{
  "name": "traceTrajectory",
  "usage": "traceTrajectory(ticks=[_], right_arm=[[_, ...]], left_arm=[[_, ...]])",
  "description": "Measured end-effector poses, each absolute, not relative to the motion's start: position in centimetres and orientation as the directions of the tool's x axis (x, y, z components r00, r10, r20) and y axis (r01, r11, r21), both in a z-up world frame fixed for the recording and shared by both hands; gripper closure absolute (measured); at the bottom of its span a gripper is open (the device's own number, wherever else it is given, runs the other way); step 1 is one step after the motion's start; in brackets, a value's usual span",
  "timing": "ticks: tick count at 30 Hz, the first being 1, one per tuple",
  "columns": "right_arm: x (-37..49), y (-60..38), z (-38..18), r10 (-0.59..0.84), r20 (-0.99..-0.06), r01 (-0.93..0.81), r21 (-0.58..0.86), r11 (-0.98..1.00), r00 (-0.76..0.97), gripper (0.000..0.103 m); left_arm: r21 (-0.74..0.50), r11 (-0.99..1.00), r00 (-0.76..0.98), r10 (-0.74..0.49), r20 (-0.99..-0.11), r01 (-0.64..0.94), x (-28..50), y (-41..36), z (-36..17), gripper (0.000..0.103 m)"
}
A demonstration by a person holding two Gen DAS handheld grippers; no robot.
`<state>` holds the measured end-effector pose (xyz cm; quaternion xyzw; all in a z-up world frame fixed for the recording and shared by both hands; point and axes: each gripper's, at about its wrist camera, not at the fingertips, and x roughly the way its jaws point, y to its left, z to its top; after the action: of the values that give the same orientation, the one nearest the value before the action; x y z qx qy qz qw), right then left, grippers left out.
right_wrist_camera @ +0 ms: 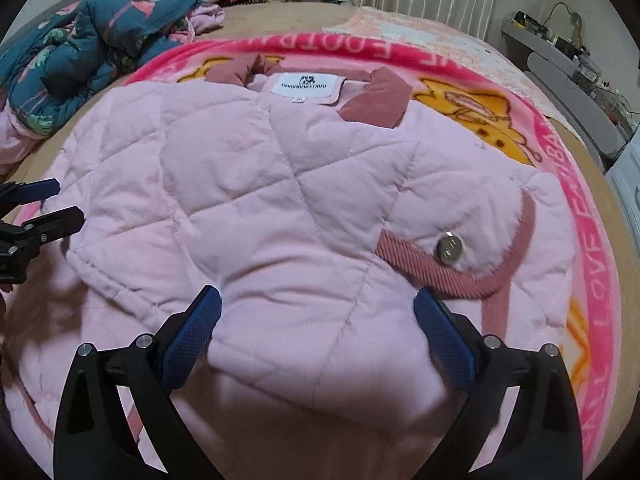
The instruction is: Fold large clothes
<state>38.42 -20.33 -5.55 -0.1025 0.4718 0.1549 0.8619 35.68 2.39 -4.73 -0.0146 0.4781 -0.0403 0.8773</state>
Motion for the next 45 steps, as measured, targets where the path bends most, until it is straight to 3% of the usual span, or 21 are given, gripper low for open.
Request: traceTrajectory(ticks=[9, 45], right_arm=[[35.8, -20.8, -3.7, 0.149, -0.850, -0.365, -0.054, 0.929, 0.505, 0.005], [28.9, -23.4, 3.1, 0.282, -0.777, -0.333, 0.099, 0.938, 0.562, 0.005]], left_arm=[[-0.062, 0.996, 0.544, -0.090, -0.834, 0.070, 33.6, 1.7, -3.6, 0.009], [-0.097, 0.992, 0.633, -0.128, -0.764, 0.084, 25.8, 0.7, 2.7, 0.009]])
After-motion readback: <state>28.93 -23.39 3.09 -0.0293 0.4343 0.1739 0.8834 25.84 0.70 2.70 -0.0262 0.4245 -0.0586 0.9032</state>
